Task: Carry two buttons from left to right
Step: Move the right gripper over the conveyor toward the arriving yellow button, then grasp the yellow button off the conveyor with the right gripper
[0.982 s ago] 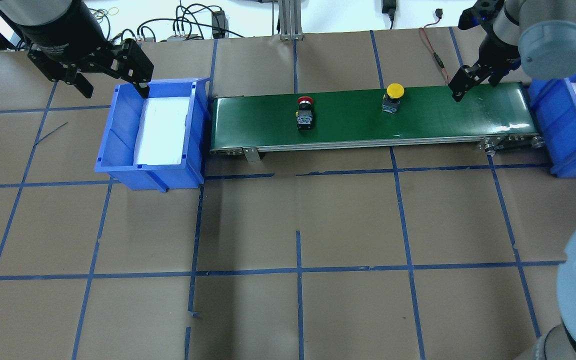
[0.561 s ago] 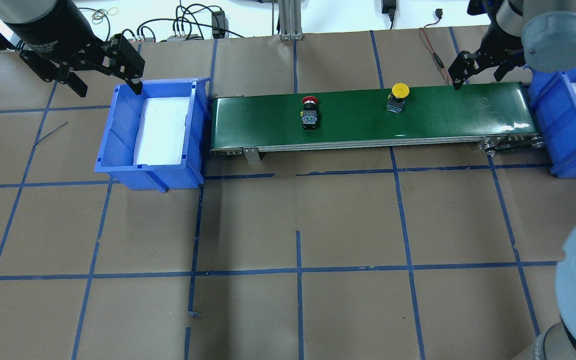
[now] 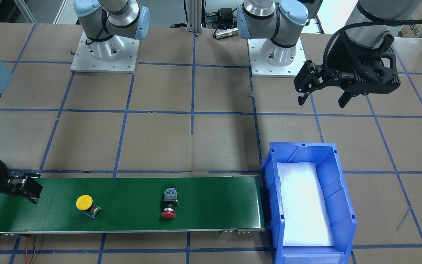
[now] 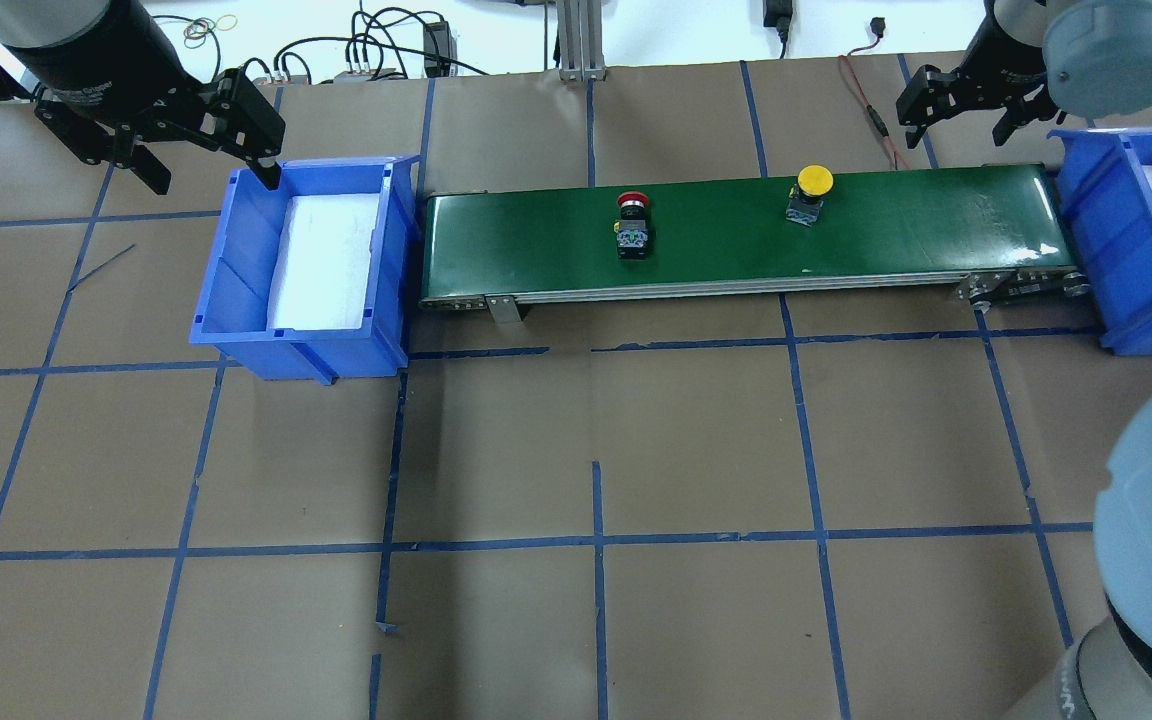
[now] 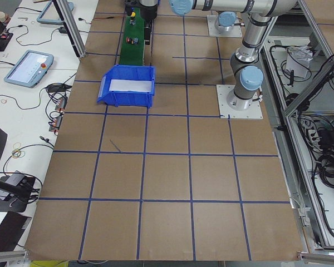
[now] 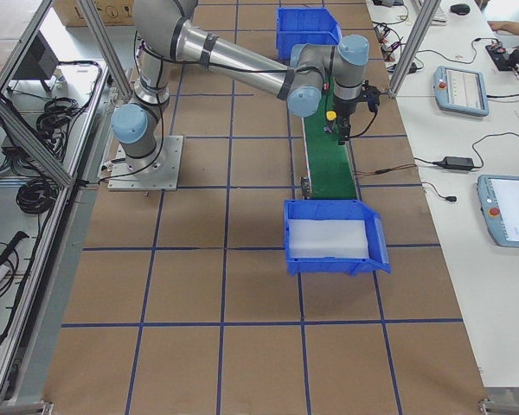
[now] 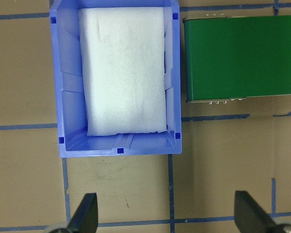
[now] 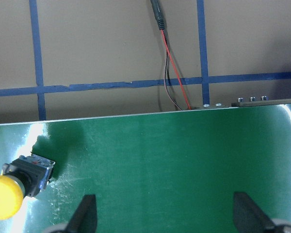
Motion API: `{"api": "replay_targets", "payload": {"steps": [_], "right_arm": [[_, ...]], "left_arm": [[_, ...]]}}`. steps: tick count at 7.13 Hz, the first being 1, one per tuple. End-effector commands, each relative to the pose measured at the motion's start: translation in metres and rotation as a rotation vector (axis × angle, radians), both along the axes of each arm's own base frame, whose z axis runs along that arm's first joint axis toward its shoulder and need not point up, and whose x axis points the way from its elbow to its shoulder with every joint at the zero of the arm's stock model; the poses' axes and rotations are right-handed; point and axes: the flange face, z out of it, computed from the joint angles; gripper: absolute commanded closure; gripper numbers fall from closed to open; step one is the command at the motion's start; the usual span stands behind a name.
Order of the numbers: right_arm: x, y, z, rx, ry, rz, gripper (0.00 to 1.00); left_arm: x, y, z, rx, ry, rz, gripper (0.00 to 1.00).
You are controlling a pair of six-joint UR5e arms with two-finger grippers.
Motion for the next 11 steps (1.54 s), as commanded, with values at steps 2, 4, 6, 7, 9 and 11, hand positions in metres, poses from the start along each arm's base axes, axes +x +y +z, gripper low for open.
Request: {"api": "replay_targets", "payload": {"steps": [2,4,6,7,9,11], "right_arm": [[0.055,-0.001,-0.004,0.002,-0.042,-0.061,0.00],[0.096,-0.005,-0.027,0.014,-0.063,-0.067,0.00],[0.097,-0.004,-0.045,0.044,-0.052,-0.048,0.01],[0.095,-0.007,-0.059,0.037,-0.044,-0.033,0.02],[0.093,-0.004,-0.073,0.047,-0.027,-0.024,0.07],[0.086,-0.001,-0.064,0.047,0.034,-0.028,0.33]], "left_arm": [[0.000,0.000,0.000,0.001,0.000,0.003,0.00],[0.001,0.000,0.002,-0.002,0.000,0.004,0.00],[0.001,0.000,0.002,-0.002,-0.001,0.003,0.00],[0.001,0.000,0.001,0.000,0.000,0.004,0.00],[0.002,-0.001,0.000,-0.001,0.001,0.006,0.00],[0.002,0.000,0.002,-0.002,0.001,0.006,0.00]]}}
